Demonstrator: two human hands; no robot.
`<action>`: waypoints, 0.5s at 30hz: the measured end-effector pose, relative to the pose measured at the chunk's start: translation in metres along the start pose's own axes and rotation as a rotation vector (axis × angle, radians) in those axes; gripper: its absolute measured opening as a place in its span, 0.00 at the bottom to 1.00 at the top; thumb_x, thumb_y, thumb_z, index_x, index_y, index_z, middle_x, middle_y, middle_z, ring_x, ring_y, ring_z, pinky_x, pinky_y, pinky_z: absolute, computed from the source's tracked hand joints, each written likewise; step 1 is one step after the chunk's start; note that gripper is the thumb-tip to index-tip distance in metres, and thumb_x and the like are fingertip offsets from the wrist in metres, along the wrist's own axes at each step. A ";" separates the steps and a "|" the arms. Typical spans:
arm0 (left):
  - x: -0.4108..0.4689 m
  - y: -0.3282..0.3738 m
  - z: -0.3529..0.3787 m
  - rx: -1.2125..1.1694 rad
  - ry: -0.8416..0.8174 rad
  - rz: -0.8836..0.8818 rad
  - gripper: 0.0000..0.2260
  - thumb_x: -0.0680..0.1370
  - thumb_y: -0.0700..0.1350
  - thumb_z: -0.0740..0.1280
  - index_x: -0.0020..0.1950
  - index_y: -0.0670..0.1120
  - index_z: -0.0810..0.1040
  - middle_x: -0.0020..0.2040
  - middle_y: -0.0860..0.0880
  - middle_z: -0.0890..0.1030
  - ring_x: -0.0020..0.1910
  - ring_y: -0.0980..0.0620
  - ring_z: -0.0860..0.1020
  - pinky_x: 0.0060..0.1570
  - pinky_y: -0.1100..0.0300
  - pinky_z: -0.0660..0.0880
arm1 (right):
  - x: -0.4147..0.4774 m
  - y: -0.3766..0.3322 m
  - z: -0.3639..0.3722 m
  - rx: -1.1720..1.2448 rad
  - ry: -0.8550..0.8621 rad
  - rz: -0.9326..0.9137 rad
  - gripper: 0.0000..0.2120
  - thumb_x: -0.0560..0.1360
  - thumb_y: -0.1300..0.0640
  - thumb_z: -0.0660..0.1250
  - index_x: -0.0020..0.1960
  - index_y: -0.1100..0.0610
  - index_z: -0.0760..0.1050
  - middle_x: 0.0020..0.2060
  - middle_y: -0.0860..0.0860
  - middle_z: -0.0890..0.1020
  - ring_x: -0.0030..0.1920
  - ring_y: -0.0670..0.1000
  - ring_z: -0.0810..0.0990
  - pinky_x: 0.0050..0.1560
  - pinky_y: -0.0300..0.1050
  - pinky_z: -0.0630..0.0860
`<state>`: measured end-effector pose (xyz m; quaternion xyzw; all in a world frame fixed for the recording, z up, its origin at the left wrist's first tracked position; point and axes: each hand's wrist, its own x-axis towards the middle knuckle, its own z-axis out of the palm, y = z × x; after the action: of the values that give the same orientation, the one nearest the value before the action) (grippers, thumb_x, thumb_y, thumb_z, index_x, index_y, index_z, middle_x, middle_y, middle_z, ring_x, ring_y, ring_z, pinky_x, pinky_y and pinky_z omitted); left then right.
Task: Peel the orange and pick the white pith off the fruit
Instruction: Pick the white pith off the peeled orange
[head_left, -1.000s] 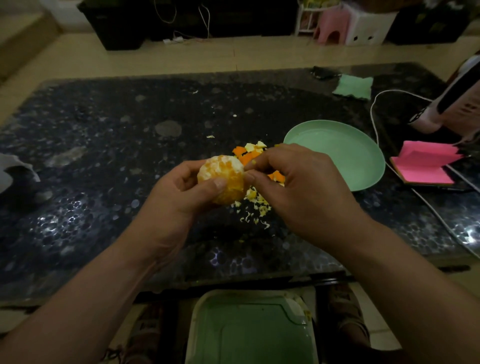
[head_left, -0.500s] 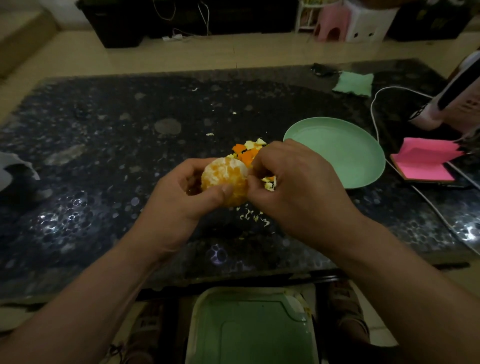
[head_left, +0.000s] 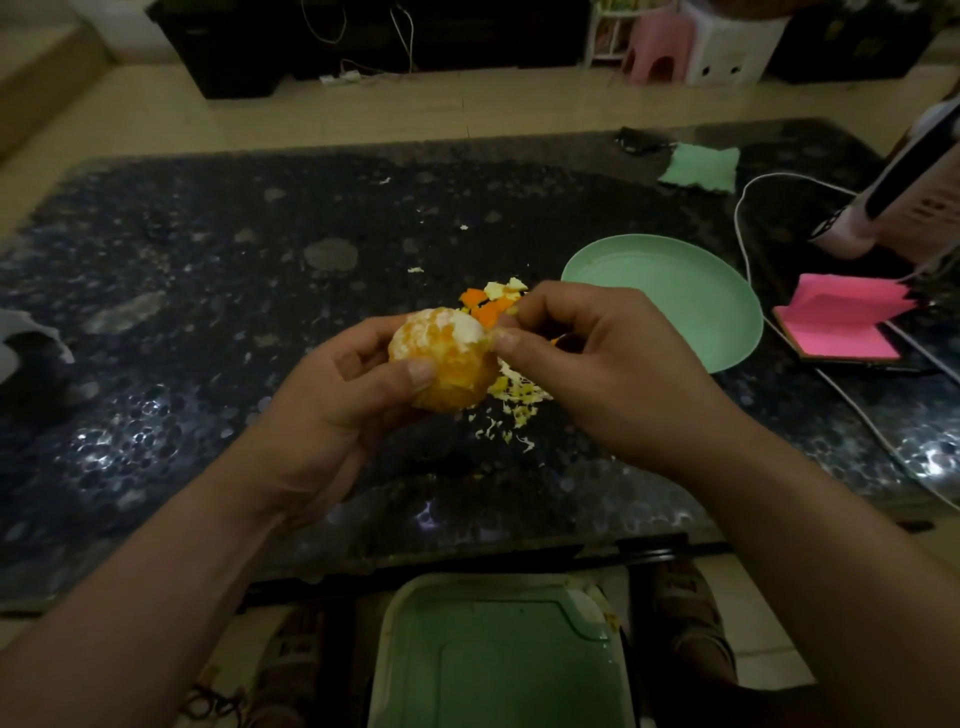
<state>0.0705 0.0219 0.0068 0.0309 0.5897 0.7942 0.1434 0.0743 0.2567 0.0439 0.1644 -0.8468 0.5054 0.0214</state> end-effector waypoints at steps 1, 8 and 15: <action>0.000 0.000 0.000 -0.010 0.005 0.004 0.27 0.72 0.43 0.79 0.70 0.40 0.78 0.64 0.38 0.84 0.59 0.41 0.85 0.53 0.54 0.83 | 0.000 0.001 0.000 -0.022 -0.005 0.000 0.07 0.83 0.54 0.70 0.48 0.54 0.83 0.40 0.46 0.83 0.40 0.44 0.79 0.42 0.42 0.75; -0.001 0.001 0.003 0.053 0.045 0.031 0.23 0.74 0.41 0.71 0.69 0.42 0.78 0.62 0.42 0.86 0.59 0.44 0.86 0.53 0.57 0.83 | -0.003 0.002 0.009 -0.212 0.069 -0.080 0.04 0.80 0.49 0.72 0.49 0.50 0.82 0.44 0.43 0.83 0.47 0.44 0.80 0.46 0.35 0.74; -0.002 0.001 0.007 0.083 0.030 0.048 0.22 0.75 0.42 0.71 0.70 0.43 0.78 0.63 0.43 0.85 0.60 0.45 0.85 0.54 0.58 0.82 | -0.003 0.002 0.014 -0.321 0.151 -0.153 0.05 0.80 0.51 0.71 0.46 0.50 0.78 0.41 0.43 0.79 0.44 0.46 0.78 0.45 0.49 0.77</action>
<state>0.0742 0.0272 0.0100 0.0392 0.6234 0.7725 0.1142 0.0783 0.2461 0.0351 0.1845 -0.8976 0.3717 0.1490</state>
